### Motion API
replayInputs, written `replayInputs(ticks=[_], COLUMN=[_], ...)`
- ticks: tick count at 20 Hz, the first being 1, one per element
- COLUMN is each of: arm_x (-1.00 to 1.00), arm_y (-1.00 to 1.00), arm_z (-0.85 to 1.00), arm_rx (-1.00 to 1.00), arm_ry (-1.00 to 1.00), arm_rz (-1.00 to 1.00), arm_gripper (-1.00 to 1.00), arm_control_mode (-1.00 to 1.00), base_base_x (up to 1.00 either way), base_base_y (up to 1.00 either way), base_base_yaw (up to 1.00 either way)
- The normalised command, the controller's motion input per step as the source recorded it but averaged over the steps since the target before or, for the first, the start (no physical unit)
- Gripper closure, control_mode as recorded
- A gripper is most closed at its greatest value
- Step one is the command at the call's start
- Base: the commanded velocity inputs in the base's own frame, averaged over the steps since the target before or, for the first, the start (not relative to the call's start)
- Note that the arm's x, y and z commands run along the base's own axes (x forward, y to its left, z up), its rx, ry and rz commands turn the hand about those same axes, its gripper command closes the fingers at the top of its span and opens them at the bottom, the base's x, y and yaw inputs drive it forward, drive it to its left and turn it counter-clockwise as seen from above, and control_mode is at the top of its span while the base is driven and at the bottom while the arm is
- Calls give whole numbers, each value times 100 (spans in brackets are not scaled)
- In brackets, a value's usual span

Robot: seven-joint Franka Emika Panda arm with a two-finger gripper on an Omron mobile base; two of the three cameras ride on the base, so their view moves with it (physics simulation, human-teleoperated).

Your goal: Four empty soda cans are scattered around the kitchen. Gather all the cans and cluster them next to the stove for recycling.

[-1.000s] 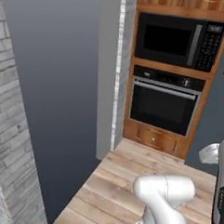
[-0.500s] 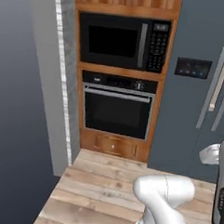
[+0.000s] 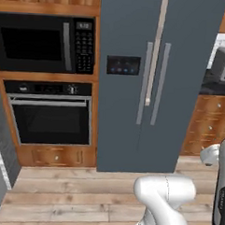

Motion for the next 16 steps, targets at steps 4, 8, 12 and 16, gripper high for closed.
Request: replayInputs(ticks=[4,8,12,16], arm_x=[0,0,0,0], arm_y=[0,0,0,0], arm_z=[0,0,0,0], arm_rx=[0,0,0,0], arm_ry=[0,0,0,0], arm_rz=[0,0,0,0], arm_gripper=[-100,-100,-100,-100], arm_control_mode=[100,100,100,100], base_base_x=[6,22,27,53], base_base_y=[-67,-63,-58,-41], base_base_yaw=[-54,-49,-48,-41])
